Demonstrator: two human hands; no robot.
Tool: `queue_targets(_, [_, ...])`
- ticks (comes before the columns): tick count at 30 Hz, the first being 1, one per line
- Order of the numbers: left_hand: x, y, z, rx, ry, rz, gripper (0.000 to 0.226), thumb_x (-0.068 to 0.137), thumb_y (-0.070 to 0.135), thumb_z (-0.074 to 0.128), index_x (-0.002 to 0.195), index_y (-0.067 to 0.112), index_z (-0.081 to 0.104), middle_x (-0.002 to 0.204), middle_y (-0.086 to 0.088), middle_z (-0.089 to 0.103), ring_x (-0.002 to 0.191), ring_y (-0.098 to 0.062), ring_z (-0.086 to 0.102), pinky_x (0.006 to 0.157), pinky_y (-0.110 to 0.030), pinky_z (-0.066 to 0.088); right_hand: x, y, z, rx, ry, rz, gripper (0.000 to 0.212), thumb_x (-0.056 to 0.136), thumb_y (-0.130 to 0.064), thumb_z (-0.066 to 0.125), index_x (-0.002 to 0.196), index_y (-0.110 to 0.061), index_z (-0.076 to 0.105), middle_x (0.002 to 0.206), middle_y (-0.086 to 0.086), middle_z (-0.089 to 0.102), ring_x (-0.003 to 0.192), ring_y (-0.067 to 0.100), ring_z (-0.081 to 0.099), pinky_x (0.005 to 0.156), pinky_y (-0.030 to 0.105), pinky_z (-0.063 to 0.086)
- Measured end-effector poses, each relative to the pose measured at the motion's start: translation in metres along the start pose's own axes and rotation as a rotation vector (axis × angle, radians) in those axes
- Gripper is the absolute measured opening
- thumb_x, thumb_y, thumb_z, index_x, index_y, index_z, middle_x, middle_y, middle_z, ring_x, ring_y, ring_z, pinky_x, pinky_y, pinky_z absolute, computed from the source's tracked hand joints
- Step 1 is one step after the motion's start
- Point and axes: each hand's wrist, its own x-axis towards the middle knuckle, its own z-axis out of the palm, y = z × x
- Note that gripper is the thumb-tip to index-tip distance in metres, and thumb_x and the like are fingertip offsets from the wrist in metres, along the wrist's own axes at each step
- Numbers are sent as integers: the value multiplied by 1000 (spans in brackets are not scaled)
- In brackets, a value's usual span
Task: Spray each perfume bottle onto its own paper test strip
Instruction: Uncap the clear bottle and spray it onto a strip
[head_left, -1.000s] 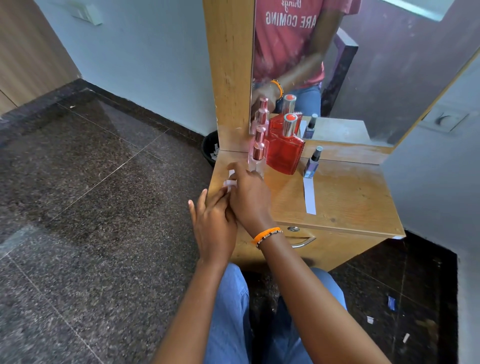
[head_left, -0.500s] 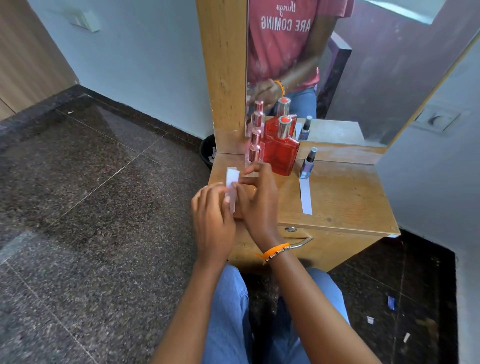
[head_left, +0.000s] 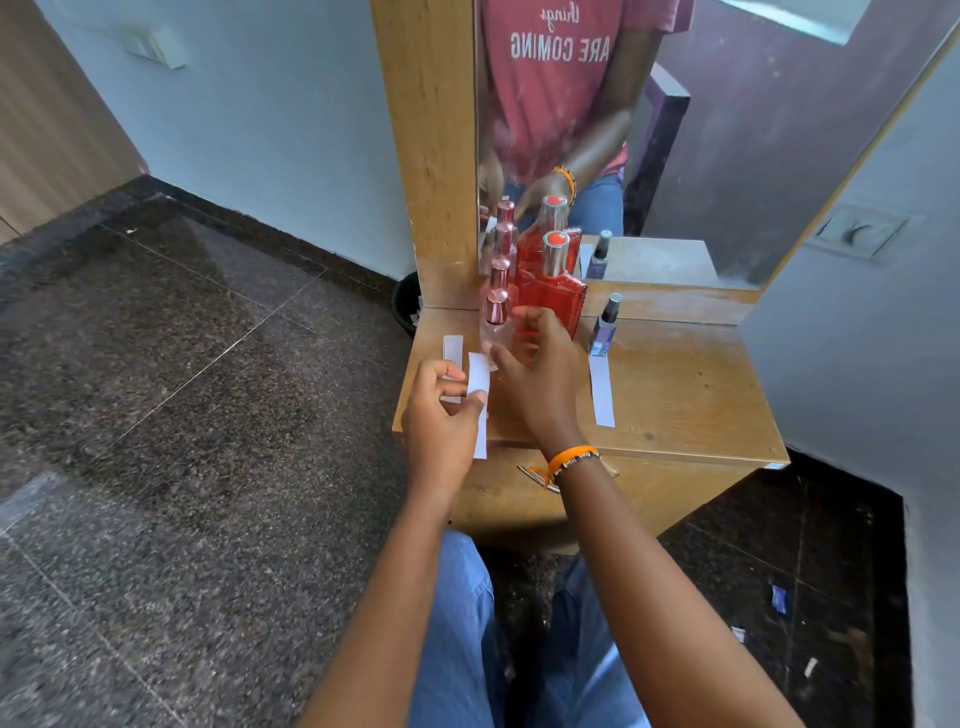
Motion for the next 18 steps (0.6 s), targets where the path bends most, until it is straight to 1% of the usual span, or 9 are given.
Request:
queue_targets(3, [0,-2,-1,37,-36,19,22,79,3,65,75,23,59,78,12,62,74,-11,58,69,-27,46,4,3,7,-104,0,-43,29,76,-12,77,102,-8,65,97,7,68,81,12,55,63,14,38])
queue_targets(5, [0,-3,1,50,-58,14,19,81,6,65,76,24,67,78,13,65,73,-6,60,70,-25,48,2,4,5,-121,30,-71,21,77,-12,76,95,-10,66,87,3,67,74,10,54,58,8,33])
queue_targets(7, [0,-3,6,22,-90,19,18,82,4,64,85,20,72,87,9,70,82,-5,63,78,-23,50,-2,6,-6,-98,83,-66,18,77,-13,75,92,-11,65,79,-2,62,68,11,53,55,13,35])
queue_targets(9, [0,-2,12,31,-141,61,24,83,-2,60,94,15,73,99,4,71,94,-5,63,85,-15,47,-9,9,-21,-60,138,-48,20,77,-12,74,96,-9,67,77,3,65,68,18,58,59,21,44])
queue_targets(11, [0,-1,20,116,-195,132,30,83,-5,58,99,15,73,103,3,70,97,-3,59,81,-4,41,-17,11,-38,-40,175,-31,22,77,-11,74,98,-9,67,79,8,68,72,22,63,66,28,50])
queue_targets(12, [0,0,25,140,-221,154,31,83,-5,58,101,15,72,104,2,69,98,-4,59,80,-3,40,-21,11,-45,-33,191,-25,22,77,-11,74,98,-10,68,80,5,69,74,19,64,68,26,51])
queue_targets(14, [0,3,34,148,-272,154,32,83,-5,58,104,15,71,107,0,66,99,-10,60,81,-7,43,-27,12,-59,-15,213,-3,23,78,-11,74,100,-11,68,83,-3,68,78,13,65,72,18,50])
queue_targets(16, [0,5,42,179,-316,146,32,83,-6,58,106,13,69,109,-2,61,101,-17,59,87,-19,46,-31,12,-68,3,212,13,23,78,-10,74,100,-12,68,85,-3,69,81,13,66,75,19,51])
queue_targets(18, [-1,2,48,342,-289,189,32,83,-3,59,109,15,68,115,0,56,109,-19,52,93,-21,36,-33,11,-75,4,202,12,22,78,-9,74,99,-13,67,85,-4,69,82,13,67,76,23,53])
